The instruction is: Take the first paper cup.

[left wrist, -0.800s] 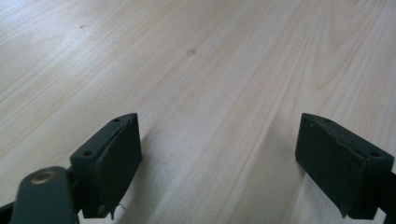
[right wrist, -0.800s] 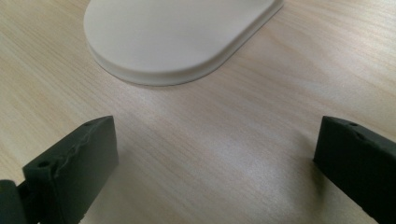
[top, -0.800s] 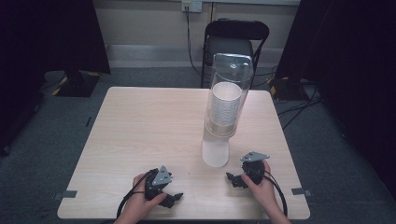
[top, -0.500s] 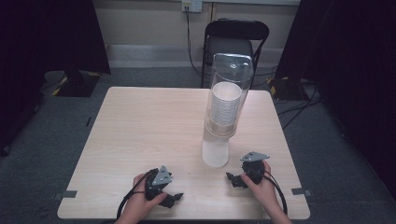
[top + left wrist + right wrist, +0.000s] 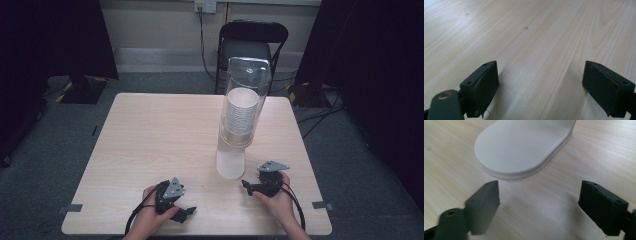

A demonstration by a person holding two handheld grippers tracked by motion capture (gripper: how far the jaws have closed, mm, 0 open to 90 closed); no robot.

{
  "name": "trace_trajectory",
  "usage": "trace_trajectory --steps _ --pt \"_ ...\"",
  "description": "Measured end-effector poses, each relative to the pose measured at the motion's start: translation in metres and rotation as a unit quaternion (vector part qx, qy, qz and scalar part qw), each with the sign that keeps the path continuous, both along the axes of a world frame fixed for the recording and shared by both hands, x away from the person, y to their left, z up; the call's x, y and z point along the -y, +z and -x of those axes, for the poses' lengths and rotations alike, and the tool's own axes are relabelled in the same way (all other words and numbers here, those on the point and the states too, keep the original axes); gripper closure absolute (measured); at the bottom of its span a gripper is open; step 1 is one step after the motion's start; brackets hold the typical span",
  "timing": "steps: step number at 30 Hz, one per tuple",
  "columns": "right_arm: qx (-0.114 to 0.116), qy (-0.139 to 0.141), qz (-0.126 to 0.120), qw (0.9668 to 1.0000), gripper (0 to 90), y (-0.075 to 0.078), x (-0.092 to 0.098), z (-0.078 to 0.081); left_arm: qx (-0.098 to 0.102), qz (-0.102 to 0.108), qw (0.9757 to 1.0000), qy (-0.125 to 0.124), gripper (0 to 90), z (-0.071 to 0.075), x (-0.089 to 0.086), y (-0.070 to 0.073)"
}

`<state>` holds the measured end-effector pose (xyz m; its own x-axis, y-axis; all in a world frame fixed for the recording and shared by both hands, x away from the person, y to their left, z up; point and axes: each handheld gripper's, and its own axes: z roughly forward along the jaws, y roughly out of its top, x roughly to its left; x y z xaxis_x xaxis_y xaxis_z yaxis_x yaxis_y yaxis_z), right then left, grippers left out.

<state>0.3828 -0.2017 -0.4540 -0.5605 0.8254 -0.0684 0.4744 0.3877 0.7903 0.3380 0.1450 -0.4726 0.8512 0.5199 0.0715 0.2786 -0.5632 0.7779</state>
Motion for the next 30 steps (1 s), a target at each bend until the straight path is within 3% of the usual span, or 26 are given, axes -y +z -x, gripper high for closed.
trace_trajectory --steps 3,6,9,12,22,30 --pt "0.008 0.022 -0.005 0.9997 15.6 0.006 -0.006 -0.001 0.0 0.0 1.0 0.0 13.1 0.0 0.0 0.0" --pt "0.028 0.026 -0.024 0.999 15.9 0.015 -0.015 -0.002 0.0 0.0 1.0 0.0 13.2 0.0 0.0 0.0" --pt "0.052 0.026 -0.028 0.9979 16.2 0.023 -0.023 -0.004 0.0 0.0 1.0 0.0 13.1 0.0 0.0 0.0" --pt "0.053 0.029 -0.046 0.9971 16.7 0.03 -0.027 -0.008 0.0 0.0 1.0 0.0 13.1 0.0 0.0 0.0" --pt "0.084 0.031 -0.063 0.994 16.9 0.053 -0.037 -0.016 0.0 0.001 1.0 0.0 13.1 0.0 0.0 0.0" --pt "0.107 0.023 -0.077 0.9911 17.5 0.06 -0.04 -0.022 0.0 0.0 1.0 0.0 13.1 0.0 0.0 0.0"
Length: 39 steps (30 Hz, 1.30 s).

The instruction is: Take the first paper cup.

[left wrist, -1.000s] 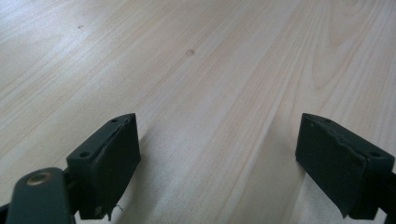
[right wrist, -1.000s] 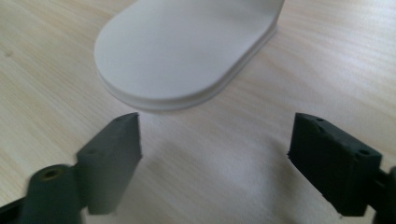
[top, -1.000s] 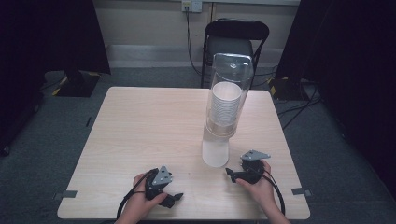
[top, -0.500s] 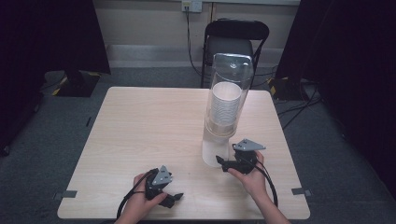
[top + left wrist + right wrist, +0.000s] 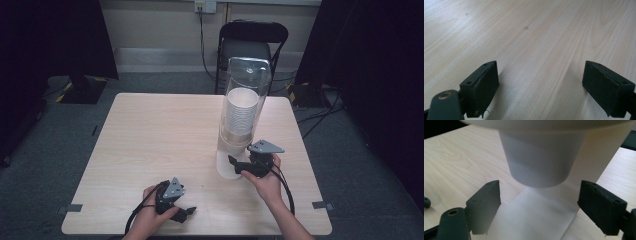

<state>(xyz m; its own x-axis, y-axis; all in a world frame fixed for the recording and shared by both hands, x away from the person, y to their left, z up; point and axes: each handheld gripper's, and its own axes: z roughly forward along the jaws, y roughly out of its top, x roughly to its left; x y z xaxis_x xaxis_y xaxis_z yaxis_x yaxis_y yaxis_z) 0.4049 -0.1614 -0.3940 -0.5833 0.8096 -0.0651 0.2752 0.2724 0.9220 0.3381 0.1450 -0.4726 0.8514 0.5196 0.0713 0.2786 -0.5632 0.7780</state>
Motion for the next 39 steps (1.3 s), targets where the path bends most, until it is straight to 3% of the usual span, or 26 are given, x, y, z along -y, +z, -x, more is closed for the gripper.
trace_trajectory --steps 11,12,17,19,24,28,31,32,33,34,35,36,37,39 --pt "0.015 0.001 -0.022 0.9996 18.7 -0.002 -0.004 -0.008 0.0 0.0 1.0 0.0 13.1 0.0 0.0 0.0" --pt "0.018 0.005 -0.029 0.9994 26.1 -0.003 -0.005 -0.009 0.0 0.0 1.0 0.0 13.1 0.0 0.0 0.0" --pt "0.028 0.012 -0.04 0.9987 29.0 -0.002 -0.008 -0.008 0.0 0.0 1.0 0.0 13.1 0.0 0.0 0.0" --pt "0.031 0.007 -0.034 0.9989 36.3 -0.002 -0.006 -0.009 0.0 -0.001 1.0 0.0 13.1 0.0 0.0 0.0" --pt "0.03 0.015 -0.032 0.9989 37.6 -0.003 -0.002 -0.009 0.0 -0.008 1.0 0.003 13.1 0.0 0.0 0.001" --pt "0.057 0.018 -0.037 0.9975 38.0 -0.011 -0.002 -0.008 0.0 -0.001 1.0 0.0 13.1 0.0 0.0 0.0" --pt "0.056 0.018 -0.043 0.9974 40.8 -0.013 -0.002 -0.008 0.0 0.0 1.0 0.0 13.1 0.0 0.0 0.0" --pt "-0.013 0.053 -0.026 0.9982 90.0 -0.031 0.001 -0.012 0.0 0.0 1.0 0.0 13.1 0.0 0.0 0.0" --pt "-0.029 0.046 0.002 0.9985 90.0 -0.046 0.001 -0.015 0.0 0.0 1.0 0.0 13.1 0.0 0.0 0.0" --pt "-0.039 0.04 0.055 0.9969 90.0 -0.061 0.002 -0.016 0.004 -0.004 1.0 -0.001 12.8 0.0 0.0 0.0" --pt "-0.039 0.04 0.055 0.9969 90.0 -0.061 0.002 -0.016 0.004 -0.004 1.0 -0.001 12.5 0.0 0.0 0.0" --pt "0.001 0.049 0.048 0.9977 71.8 -0.048 0.0 -0.011 0.003 -0.008 1.0 -0.002 12.1 0.0 0.0 0.0" --pt "0.001 0.049 0.024 0.9985 68.8 -0.039 0.0 -0.01 -0.001 -0.013 0.9999 -0.004 11.6 0.0 0.0 0.002" --pt "-0.004 0.046 0.017 0.9988 50.0 -0.022 -0.003 -0.009 -0.002 -0.006 1.0 -0.001 11.0 0.0 0.001 0.001"
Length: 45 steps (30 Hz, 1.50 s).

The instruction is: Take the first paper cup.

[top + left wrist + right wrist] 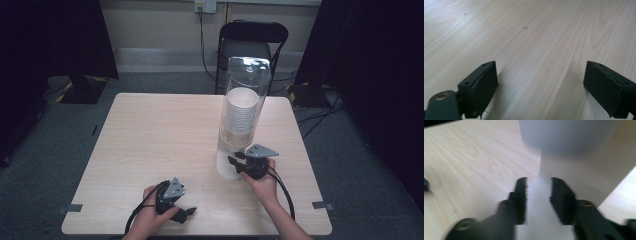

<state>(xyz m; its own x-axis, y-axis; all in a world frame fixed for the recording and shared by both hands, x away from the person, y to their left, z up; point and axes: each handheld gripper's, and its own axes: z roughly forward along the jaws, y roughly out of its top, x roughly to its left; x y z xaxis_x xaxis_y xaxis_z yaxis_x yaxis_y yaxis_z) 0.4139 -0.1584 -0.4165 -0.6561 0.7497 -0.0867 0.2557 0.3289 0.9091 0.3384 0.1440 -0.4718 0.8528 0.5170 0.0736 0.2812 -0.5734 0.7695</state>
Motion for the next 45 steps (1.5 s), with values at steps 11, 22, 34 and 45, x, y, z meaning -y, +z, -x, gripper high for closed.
trace_trajectory --steps 11,22,34,45 --pt "0.031 -0.035 -0.064 0.9968 27.0 0.015 0.011 0.004 -0.001 0.0 1.0 0.0 10.4 0.0 0.0 0.0" --pt "0.091 -0.024 -0.087 0.9917 20.6 0.037 -0.009 -0.005 -0.001 0.0 1.0 0.0 10.3 0.0 0.0 0.0" --pt "0.113 -0.021 -0.082 0.99 31.2 0.031 -0.007 -0.009 0.0 -0.001 1.0 0.0 10.3 0.0 0.001 0.0" --pt "0.035 -0.015 -0.027 0.9989 36.2 -0.017 0.001 -0.014 -0.002 0.0 1.0 -0.001 10.1 0.0 0.001 0.0"
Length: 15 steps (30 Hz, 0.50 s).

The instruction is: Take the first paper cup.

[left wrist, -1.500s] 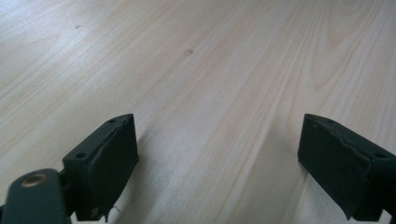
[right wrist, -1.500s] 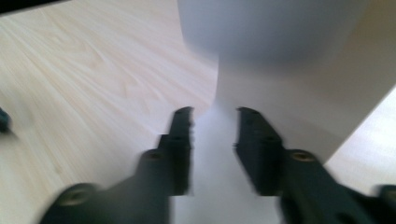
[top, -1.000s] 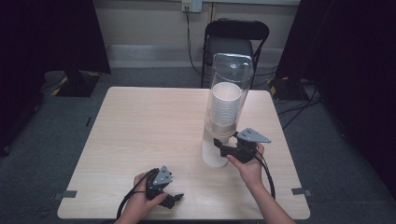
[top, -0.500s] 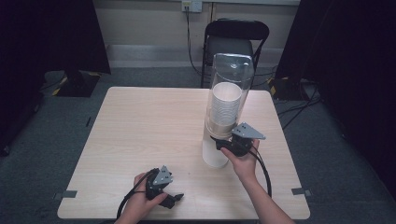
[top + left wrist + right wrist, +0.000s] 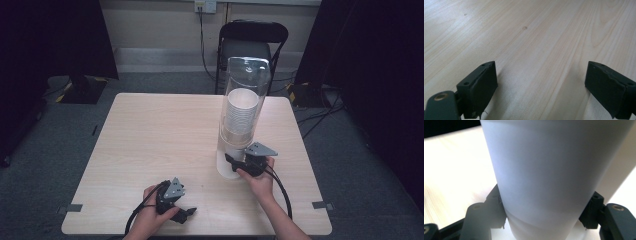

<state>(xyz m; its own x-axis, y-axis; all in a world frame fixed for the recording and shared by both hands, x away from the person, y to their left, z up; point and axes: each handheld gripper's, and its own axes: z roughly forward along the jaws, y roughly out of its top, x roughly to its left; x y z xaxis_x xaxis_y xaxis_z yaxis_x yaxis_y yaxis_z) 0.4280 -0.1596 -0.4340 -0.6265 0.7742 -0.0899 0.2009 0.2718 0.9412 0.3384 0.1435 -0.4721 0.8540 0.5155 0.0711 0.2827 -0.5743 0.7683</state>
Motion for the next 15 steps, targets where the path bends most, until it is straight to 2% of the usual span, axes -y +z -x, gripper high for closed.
trace_trajectory --steps 2,6,7,10,11,15 --pt "-0.008 0.001 0.001 1.0 35.8 -0.004 0.005 -0.001 0.0 -0.003 1.0 -0.004 9.8 -0.001 0.0 0.0" --pt "-0.018 0.015 0.002 0.9997 35.4 -0.003 0.006 -0.002 0.0 -0.005 1.0 -0.004 9.2 -0.001 0.0 0.0" --pt "-0.033 0.017 0.019 0.9991 35.0 -0.008 0.009 -0.003 0.0 -0.005 1.0 -0.004 9.1 -0.001 0.0 0.0" --pt "-0.043 0.017 0.026 0.9986 34.5 -0.011 0.014 -0.001 0.0 -0.005 1.0 -0.004 9.1 -0.001 0.0 0.0" --pt "-0.042 0.018 0.022 0.9987 34.3 -0.009 0.016 -0.001 0.0 -0.005 1.0 -0.004 9.1 -0.001 0.0 0.0" --pt "-0.04 0.016 0.031 0.9986 33.7 -0.004 0.024 0.004 0.001 -0.005 1.0 -0.004 9.1 -0.001 0.0 0.0"
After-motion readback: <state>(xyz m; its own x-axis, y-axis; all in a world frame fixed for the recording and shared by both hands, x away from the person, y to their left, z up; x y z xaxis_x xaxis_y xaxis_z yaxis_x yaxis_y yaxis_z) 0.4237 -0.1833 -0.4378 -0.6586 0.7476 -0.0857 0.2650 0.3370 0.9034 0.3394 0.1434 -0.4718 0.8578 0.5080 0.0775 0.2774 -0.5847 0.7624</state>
